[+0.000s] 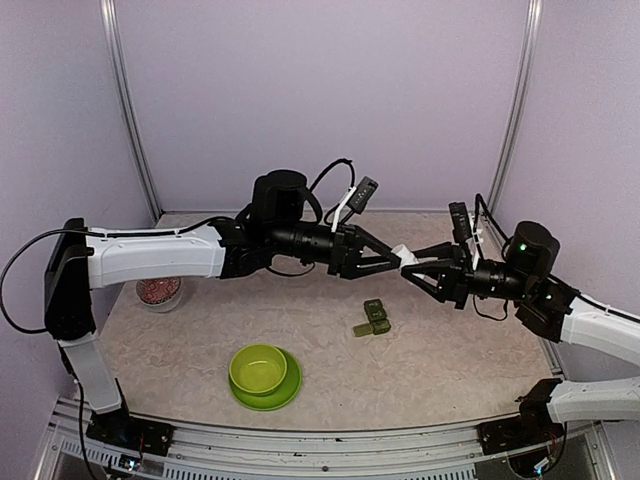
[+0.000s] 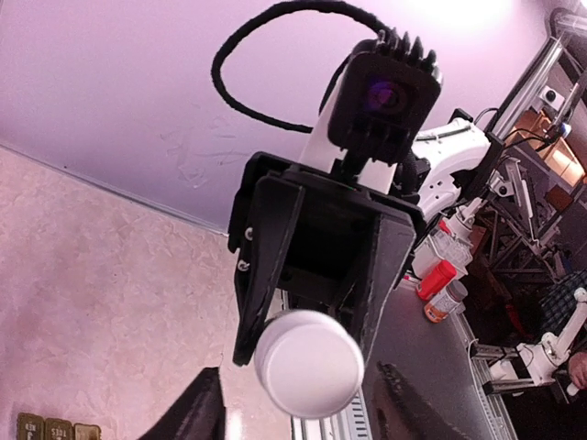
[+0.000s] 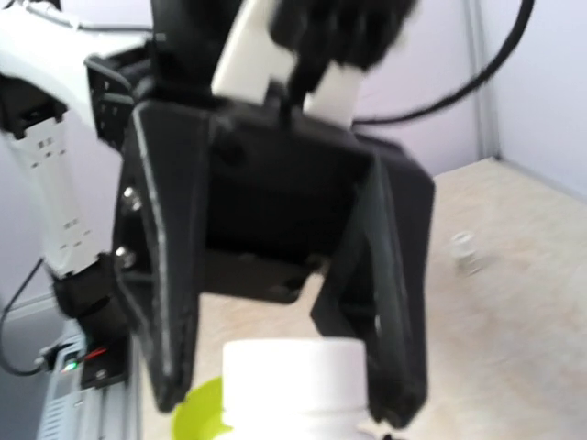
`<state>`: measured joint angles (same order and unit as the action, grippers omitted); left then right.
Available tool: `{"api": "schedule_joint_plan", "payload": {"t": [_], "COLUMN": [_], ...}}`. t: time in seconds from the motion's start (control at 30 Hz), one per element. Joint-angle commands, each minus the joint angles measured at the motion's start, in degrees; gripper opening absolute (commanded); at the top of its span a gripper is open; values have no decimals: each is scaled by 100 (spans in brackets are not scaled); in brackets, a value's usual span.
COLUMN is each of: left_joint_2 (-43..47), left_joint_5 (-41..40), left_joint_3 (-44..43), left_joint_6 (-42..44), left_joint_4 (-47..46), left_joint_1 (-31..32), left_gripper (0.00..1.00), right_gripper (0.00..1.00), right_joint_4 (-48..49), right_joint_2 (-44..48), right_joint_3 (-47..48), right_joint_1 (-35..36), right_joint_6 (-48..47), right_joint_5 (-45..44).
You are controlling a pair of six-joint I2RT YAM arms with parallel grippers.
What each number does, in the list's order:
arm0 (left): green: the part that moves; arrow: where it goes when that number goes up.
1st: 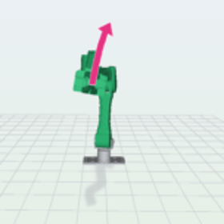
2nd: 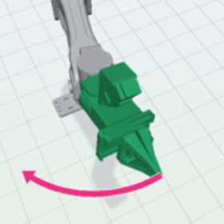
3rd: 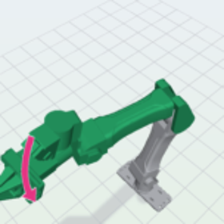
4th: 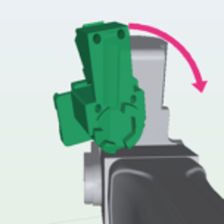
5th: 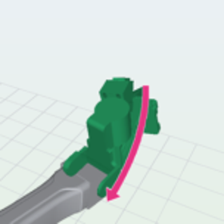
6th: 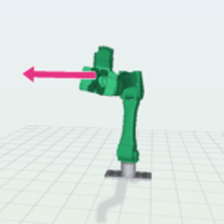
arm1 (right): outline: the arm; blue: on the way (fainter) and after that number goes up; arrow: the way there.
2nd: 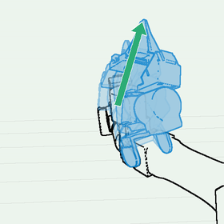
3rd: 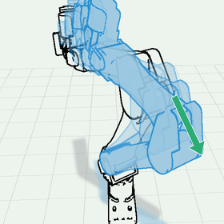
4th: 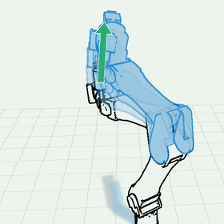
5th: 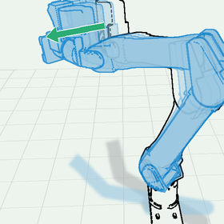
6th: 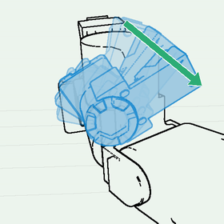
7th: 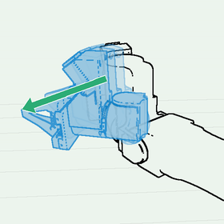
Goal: Sort the pills into containers
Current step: Unscrew the lid of the pill bottle from the pill bottle.
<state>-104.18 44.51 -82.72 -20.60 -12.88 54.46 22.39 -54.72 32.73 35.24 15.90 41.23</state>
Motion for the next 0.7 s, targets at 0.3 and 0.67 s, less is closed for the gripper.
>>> {"api": "schedule_joint_plan", "payload": {"t": [0.3, 0.67], "left_joint_2": [433, 169], "left_joint_5": [104, -289], "left_joint_3": [561, 582], "left_joint_6": [295, -298], "left_joint_4": [-1252, -2138], "left_joint_1": [-199, 128], "left_gripper": [99, 99], "right_gripper": [11, 9], "right_joint_4": [421, 1287], "right_joint_2": [49, -483], "right_joint_3": [-152, -222], "right_joint_1": [59, 493], "right_joint_6": [644, 1183], "right_joint_5": [342, -410]}}
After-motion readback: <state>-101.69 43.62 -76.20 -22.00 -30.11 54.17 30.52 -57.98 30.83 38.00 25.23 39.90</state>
